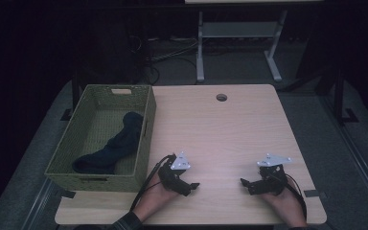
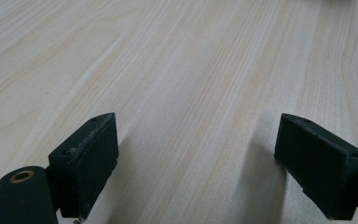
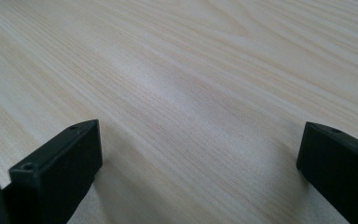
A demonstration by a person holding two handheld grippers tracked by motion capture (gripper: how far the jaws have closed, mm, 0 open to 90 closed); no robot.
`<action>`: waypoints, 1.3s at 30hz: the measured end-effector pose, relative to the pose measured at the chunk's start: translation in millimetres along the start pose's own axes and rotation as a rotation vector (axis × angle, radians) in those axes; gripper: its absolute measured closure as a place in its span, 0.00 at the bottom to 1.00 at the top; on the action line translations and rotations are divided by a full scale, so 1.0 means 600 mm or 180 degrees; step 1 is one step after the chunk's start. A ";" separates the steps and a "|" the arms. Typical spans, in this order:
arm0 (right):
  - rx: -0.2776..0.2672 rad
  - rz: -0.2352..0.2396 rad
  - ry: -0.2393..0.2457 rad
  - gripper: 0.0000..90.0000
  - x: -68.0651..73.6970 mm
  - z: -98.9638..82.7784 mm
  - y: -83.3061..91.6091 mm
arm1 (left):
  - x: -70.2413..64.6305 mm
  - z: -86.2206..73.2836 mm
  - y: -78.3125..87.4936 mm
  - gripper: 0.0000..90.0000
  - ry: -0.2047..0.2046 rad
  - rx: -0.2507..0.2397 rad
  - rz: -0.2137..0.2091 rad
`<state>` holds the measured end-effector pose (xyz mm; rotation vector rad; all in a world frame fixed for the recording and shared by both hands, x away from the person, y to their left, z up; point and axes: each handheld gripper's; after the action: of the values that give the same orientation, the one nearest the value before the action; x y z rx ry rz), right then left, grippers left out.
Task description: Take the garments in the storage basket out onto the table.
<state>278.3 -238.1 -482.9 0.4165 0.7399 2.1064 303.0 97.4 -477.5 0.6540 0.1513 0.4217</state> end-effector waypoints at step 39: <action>0.0002 0.0010 -0.0012 0.00 0.000 0.000 0.000 | 0.001 0.055 0.060 0.15 -0.0060 -0.0114 0.0061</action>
<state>278.5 -237.9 -482.9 0.4222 0.7382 2.1077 300.5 104.9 -429.2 0.6243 0.1193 0.4358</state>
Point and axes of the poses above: each handheld gripper's, and its own axes: y roughly backward along the jaws, z roughly out of its top, x roughly to its left, and after that the axes turned 6 degrees about -x, right-handed
